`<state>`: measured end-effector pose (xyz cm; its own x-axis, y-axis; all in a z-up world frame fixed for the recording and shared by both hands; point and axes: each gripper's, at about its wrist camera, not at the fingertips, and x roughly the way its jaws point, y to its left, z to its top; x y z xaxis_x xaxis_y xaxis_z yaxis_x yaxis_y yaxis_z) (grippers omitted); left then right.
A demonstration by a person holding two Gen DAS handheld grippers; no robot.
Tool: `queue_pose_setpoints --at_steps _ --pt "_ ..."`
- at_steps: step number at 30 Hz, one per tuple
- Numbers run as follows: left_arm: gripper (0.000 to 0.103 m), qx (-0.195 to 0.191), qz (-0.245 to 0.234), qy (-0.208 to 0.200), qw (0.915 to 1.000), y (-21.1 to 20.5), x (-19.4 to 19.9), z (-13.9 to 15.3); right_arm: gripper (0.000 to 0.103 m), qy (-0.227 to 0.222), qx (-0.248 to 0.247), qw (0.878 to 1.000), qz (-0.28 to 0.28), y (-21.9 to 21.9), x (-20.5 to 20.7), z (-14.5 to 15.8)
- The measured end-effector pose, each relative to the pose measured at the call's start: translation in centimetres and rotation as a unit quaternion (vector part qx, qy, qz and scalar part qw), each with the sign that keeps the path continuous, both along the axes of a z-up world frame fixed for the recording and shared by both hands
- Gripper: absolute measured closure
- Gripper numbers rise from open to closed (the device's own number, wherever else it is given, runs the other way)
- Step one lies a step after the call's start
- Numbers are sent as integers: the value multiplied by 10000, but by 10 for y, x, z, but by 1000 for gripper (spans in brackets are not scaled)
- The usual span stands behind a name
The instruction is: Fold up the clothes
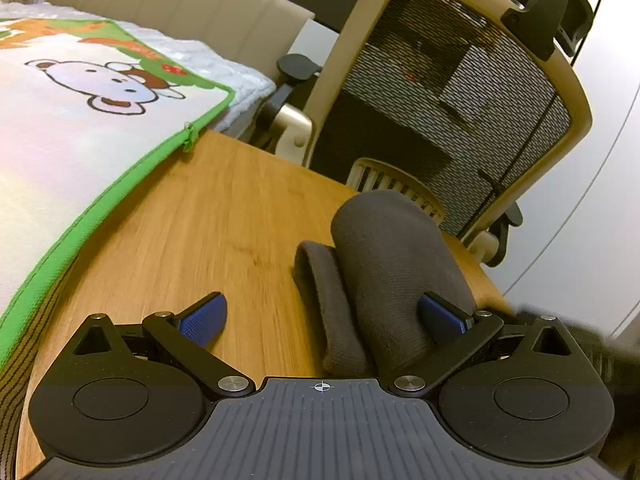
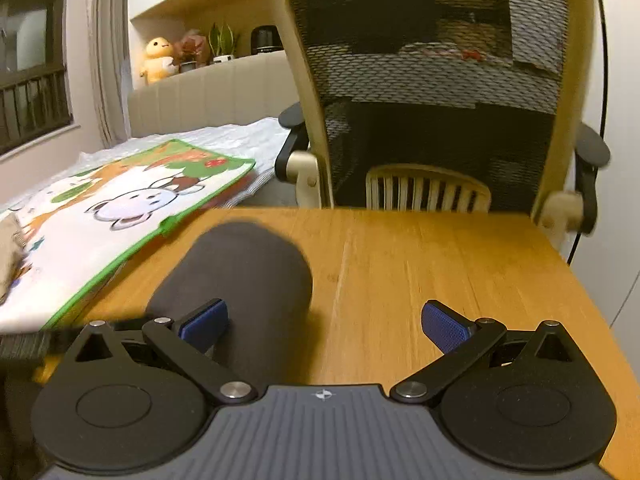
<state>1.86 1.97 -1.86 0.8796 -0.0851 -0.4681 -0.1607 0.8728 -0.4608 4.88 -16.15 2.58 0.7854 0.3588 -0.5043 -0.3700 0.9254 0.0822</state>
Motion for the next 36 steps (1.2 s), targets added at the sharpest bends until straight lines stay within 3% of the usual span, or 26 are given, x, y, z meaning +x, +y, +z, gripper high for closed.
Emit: queue_pose_setpoints --at_steps 6,25,31,36 --pt "0 7 96 4 10000 2 3 0 0 171 452 9988 -58 -10 7 -18" --pt "0 -88 245 -90 9996 -2 -11 0 0 -41 264 9994 -238 -2 2 -17" --pt "0 299 340 -485 9978 -13 -24 7 0 -56 233 9989 -405 -2 2 -17" --pt "0 457 321 -78 9984 -17 -12 7 0 -16 260 9988 -406 -3 2 -18"
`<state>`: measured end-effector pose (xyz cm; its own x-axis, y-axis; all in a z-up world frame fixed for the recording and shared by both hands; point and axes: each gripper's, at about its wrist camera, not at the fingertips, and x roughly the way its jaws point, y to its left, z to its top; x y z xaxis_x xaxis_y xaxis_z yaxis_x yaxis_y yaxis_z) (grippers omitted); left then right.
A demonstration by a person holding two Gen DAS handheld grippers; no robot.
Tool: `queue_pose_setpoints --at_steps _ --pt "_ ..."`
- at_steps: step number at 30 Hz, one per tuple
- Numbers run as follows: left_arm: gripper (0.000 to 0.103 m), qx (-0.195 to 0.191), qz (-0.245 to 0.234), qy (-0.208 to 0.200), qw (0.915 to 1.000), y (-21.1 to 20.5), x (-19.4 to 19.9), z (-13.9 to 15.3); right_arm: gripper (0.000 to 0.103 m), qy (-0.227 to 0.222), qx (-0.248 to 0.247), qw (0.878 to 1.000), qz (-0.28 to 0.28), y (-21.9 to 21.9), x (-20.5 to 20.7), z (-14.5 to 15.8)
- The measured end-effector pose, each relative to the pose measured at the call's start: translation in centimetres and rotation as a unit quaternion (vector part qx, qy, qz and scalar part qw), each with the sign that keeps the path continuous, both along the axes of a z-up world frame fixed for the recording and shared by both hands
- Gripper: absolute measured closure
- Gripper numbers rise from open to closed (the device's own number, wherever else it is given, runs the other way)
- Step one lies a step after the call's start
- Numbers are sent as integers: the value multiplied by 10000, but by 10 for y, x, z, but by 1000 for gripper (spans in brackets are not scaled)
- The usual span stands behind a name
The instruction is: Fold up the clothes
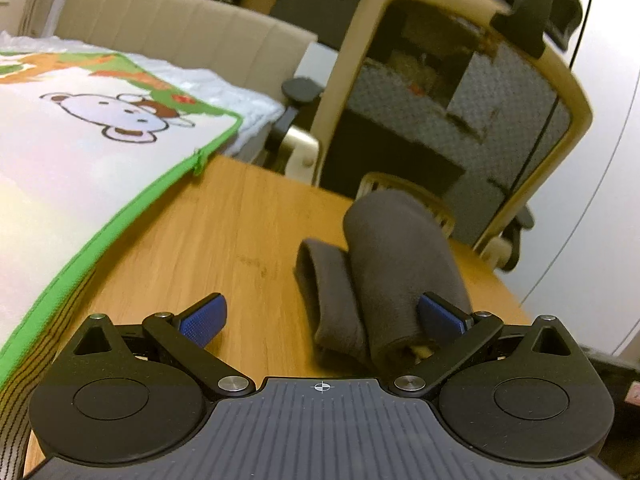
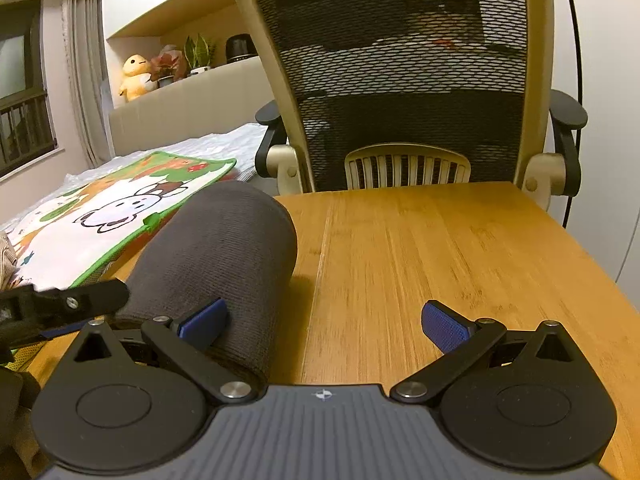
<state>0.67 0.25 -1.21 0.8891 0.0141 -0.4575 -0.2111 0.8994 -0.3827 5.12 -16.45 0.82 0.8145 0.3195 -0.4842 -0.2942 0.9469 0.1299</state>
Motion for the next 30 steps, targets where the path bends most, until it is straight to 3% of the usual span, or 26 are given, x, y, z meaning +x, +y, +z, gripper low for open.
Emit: queue_pose_setpoints --at_steps 7,12,19,25,30 --pt "0 -155 72 211 9996 6 2 -4 0 -123 -218 9996 154 10 20 23" --pt "0 -155 87 216 9996 6 2 -4 0 181 -284 9992 236 30 63 26" --pt "0 -106 86 253 9996 4 5 -4 0 -141 -1115 9928 424 58 66 25" --pt "0 -68 93 274 9996 2 5 -4 0 42 -324 9983 492 38 25 25" --pt "0 23 137 315 9994 -1 6 -3 0 8 -220 9987 456 34 30 5"
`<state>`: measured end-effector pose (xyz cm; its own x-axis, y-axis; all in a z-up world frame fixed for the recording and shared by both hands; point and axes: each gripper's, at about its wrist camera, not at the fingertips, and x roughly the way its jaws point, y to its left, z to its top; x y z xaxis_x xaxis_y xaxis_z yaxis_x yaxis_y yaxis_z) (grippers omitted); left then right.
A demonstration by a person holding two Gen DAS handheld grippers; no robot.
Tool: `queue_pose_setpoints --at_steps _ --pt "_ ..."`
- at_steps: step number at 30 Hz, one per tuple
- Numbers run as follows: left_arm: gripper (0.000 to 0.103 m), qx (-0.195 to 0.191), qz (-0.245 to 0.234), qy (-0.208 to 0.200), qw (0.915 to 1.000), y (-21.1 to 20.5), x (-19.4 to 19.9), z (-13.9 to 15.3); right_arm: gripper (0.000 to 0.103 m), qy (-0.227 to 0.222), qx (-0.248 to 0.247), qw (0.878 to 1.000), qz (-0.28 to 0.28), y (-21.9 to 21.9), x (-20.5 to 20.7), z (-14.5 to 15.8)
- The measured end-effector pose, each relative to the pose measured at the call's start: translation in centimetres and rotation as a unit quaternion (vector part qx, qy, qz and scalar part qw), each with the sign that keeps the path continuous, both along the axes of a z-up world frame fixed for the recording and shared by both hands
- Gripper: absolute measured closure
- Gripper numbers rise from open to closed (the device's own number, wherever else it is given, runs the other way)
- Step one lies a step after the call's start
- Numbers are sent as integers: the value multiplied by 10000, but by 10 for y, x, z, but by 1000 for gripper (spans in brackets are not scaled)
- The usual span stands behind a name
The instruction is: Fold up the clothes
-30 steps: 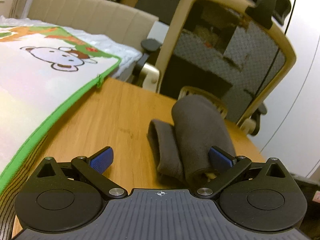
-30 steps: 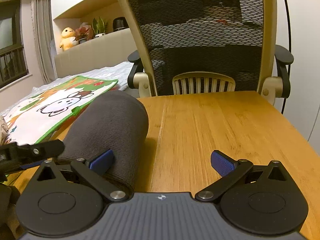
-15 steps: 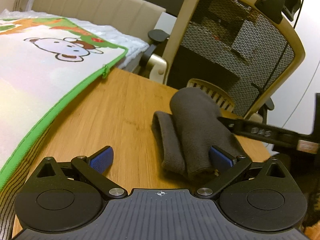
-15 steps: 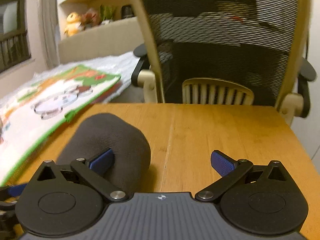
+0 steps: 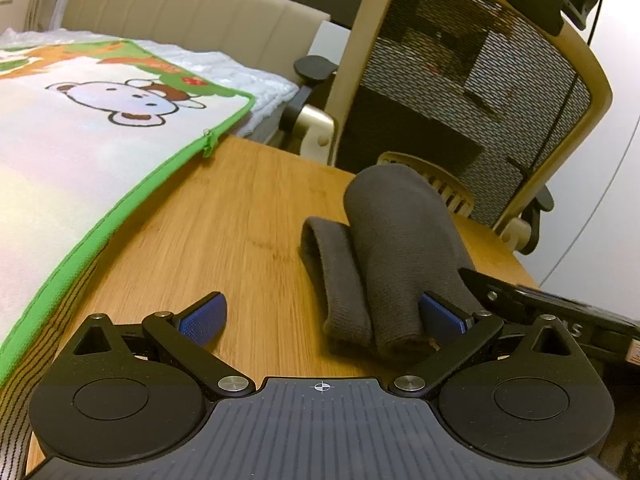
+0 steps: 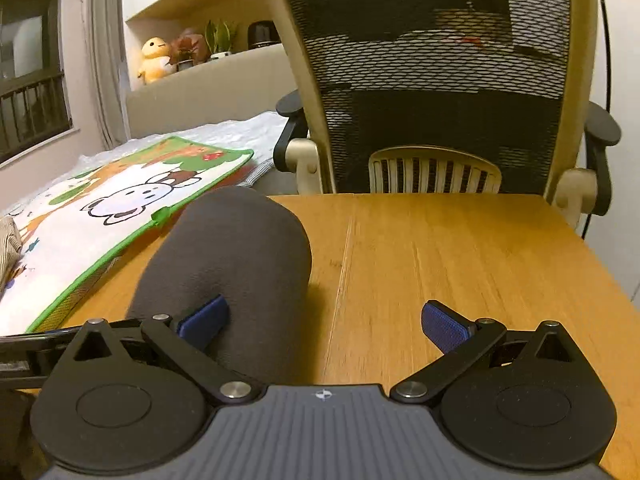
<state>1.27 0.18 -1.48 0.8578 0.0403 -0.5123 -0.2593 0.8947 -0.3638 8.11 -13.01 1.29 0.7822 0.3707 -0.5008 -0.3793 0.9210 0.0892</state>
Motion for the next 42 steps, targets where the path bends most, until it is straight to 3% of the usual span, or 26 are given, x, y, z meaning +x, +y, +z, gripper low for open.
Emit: queue_pose_setpoints --at_steps 3,8,12,16,23,27,33,35,42 --pt "0 -43 100 -90 9999 0 -7 0 0 32 49 10000 22 -2 2 4" --pt "0 -199 252 -135 9994 -5 -33 -2 0 -187 679 9972 -233 -43 -28 -2" --pt "0 -95 338 -67 9994 -15 -51 -1 0 30 978 9944 -396 -74 -48 -6" --pt "0 119 447 103 9989 -25 -56 1 0 364 690 9958 -486 -80 -60 -8" --pt "0 934 541 762 9912 -52 -54 3 0 840 397 9937 -632 -83 -72 -14" --pt "0 1217 554 994 9860 -61 -52 2 0 857 -28 9943 -642 -75 -77 -15" --pt "0 1405 571 1146 9818 -66 -50 1 0 868 -692 9916 -666 -60 -75 -17" --pt "0 1548 558 1259 9783 -70 -47 0 0 857 -733 9914 -667 -58 -75 -17" --pt "0 1558 542 1272 9781 -70 -47 -1 0 845 -729 9915 -663 -59 -73 -18"
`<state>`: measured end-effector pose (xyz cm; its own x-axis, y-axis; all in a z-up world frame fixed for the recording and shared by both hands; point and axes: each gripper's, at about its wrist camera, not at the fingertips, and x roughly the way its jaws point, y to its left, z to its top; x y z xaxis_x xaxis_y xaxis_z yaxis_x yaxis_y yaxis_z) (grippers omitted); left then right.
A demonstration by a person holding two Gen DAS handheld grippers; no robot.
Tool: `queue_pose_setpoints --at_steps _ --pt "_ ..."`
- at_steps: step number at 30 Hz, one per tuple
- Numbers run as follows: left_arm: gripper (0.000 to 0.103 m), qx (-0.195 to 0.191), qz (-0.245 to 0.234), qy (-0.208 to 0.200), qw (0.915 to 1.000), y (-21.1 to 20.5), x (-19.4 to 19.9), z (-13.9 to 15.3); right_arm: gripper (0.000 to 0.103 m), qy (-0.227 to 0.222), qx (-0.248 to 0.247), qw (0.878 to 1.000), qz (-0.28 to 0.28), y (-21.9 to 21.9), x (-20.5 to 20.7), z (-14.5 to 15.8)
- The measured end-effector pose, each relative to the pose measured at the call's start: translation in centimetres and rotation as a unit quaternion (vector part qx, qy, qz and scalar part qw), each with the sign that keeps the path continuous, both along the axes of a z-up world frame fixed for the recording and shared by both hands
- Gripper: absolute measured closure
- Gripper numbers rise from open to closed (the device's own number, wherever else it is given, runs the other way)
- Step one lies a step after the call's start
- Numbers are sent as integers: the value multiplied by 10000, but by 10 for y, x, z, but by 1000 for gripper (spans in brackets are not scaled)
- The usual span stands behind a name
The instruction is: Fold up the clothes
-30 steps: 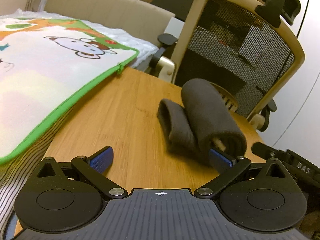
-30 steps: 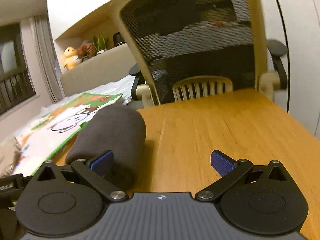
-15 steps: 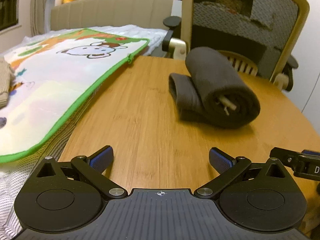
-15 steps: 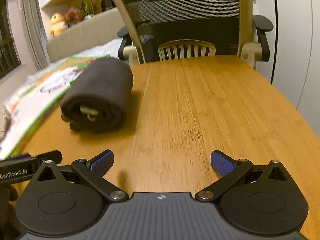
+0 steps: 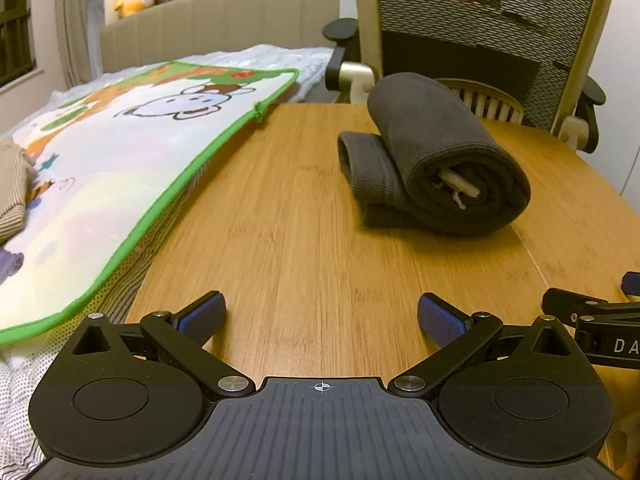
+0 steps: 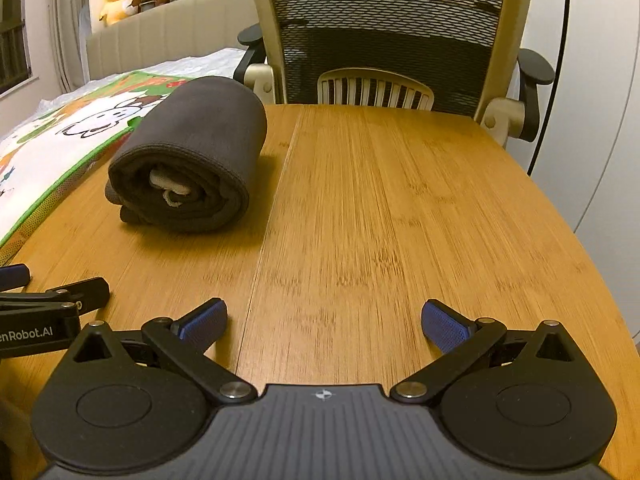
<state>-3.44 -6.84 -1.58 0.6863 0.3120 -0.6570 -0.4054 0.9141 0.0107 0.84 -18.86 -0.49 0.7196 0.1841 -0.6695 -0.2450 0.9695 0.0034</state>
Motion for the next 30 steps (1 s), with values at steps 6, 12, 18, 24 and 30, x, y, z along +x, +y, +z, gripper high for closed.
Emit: queue_pose_setpoints --at_steps 6,12,18,24,30 --pt "0 -2 -4 -2 10000 1 1 -1 0 1 9 10000 11 0 0 0" --pt "0 -1 8 -2 10000 1 2 -1 0 3 15 10000 19 -1 1 1" --pt "0 -9 7 -10 10000 2 1 -1 0 3 15 10000 36 -1 2 1" --pt "0 -24 10 -23 10000 3 2 -1 0 2 18 10000 25 0 1 1" --pt "0 -25 16 -24 10000 2 2 -1 0 2 21 10000 20 -1 1 1"
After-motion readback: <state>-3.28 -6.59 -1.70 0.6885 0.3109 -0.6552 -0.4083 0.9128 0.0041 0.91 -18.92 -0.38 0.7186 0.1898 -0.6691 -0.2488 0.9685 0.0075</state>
